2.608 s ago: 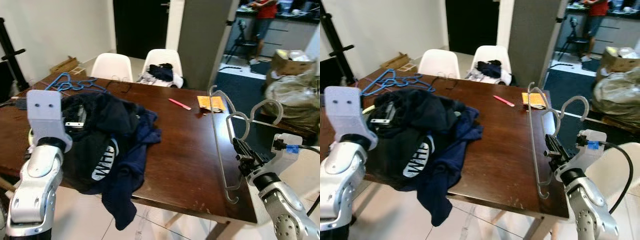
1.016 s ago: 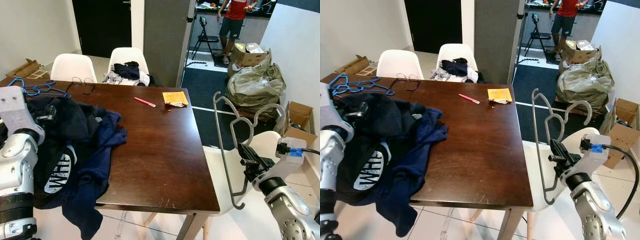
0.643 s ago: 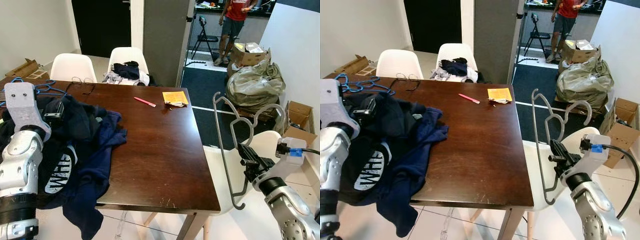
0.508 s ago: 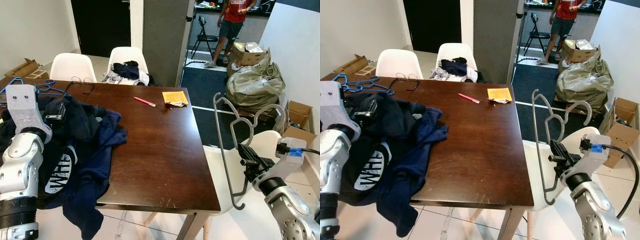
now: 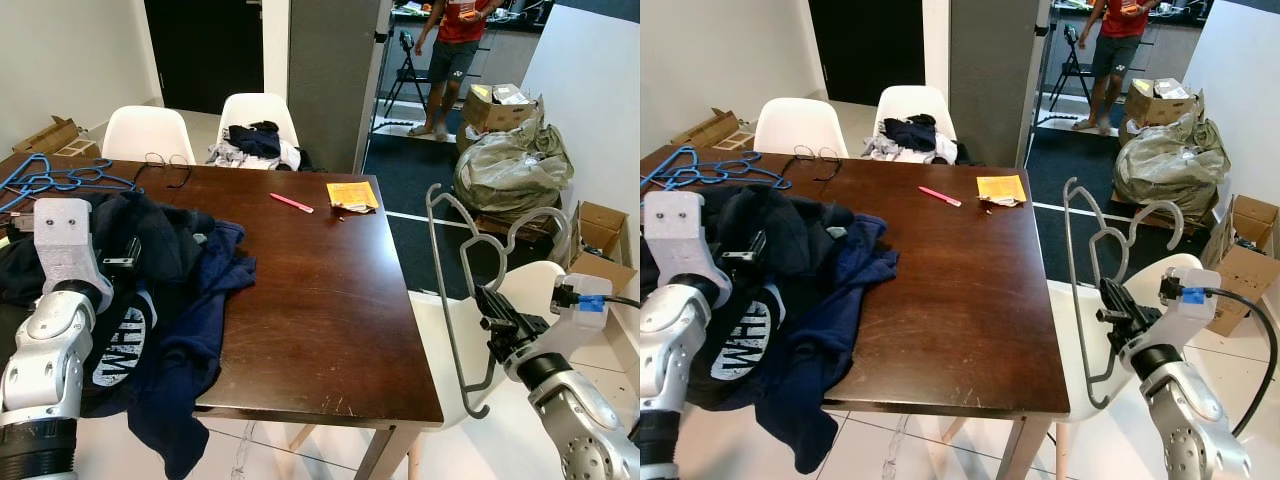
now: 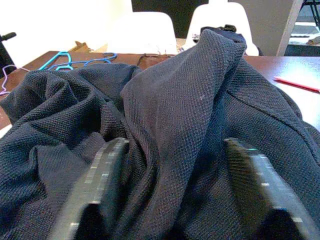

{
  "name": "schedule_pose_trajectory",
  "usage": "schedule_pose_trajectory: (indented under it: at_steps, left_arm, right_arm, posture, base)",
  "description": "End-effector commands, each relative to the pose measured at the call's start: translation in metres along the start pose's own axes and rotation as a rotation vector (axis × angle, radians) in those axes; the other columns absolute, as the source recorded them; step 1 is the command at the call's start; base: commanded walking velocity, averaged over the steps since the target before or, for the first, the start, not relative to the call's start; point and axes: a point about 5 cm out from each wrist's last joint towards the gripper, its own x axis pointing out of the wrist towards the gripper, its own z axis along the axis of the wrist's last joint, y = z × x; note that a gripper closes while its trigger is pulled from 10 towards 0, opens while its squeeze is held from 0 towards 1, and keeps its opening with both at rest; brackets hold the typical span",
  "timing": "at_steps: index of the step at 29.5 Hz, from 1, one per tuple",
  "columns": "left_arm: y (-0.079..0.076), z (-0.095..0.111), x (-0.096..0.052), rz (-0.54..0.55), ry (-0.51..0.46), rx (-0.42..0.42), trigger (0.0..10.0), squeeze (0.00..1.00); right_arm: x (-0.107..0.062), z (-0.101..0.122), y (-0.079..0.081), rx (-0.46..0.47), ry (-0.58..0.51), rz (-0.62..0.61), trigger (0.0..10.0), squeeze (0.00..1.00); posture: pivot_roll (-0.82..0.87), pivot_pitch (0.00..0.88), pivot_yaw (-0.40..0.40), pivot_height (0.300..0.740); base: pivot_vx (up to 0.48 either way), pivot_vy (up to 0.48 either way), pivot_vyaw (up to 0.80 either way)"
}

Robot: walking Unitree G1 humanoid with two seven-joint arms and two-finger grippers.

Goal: Hang hanger

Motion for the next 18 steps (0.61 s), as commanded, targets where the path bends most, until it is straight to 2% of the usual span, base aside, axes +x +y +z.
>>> schedule_pose_trajectory:
  at_steps: [1, 9, 14, 15, 18]
  left_arm:
    - [-0.002, 0.001, -0.001, -0.004, -0.007, 0.008, 0.0, 0.00]
    - [0.007, 0.016, 0.001, 0.035, -0.063, 0.013, 0.0, 0.00]
    - [0.017, 0.035, 0.007, 0.054, -0.118, 0.046, 0.0, 0.00]
    - [0.024, 0.053, 0.014, 0.067, -0.167, 0.060, 0.0, 0.00]
    - [0.032, 0.078, 0.021, 0.078, -0.229, 0.084, 0.0, 0.00]
  right_arm:
    - [-0.001, 0.002, 0.001, 0.008, -0.012, -0.004, 10.0, 0.00]
    - [0.000, 0.002, 0.001, 0.011, -0.013, -0.005, 10.0, 0.00]
    - [0.001, 0.001, 0.001, 0.018, -0.013, -0.005, 10.0, 0.00]
    - [0.002, 0.001, 0.001, 0.022, -0.013, -0.004, 10.0, 0.00]
    - [0.003, 0.000, 0.001, 0.030, -0.017, -0.005, 10.0, 0.00]
  posture:
    - [-0.02, 0.021, -0.050, 0.740]
    - [-0.02, 0.011, -0.049, 0.740]
    - [-0.01, 0.007, -0.050, 0.740]
    - [-0.01, 0.004, -0.047, 0.740]
    - [-0.01, 0.000, -0.042, 0.740]
  base:
    - [0.000, 0.000, 0.00]
    - [0.000, 0.000, 0.00]
    - [0.000, 0.000, 0.00]
    - [0.000, 0.000, 0.00]
    - [0.000, 0.000, 0.00]
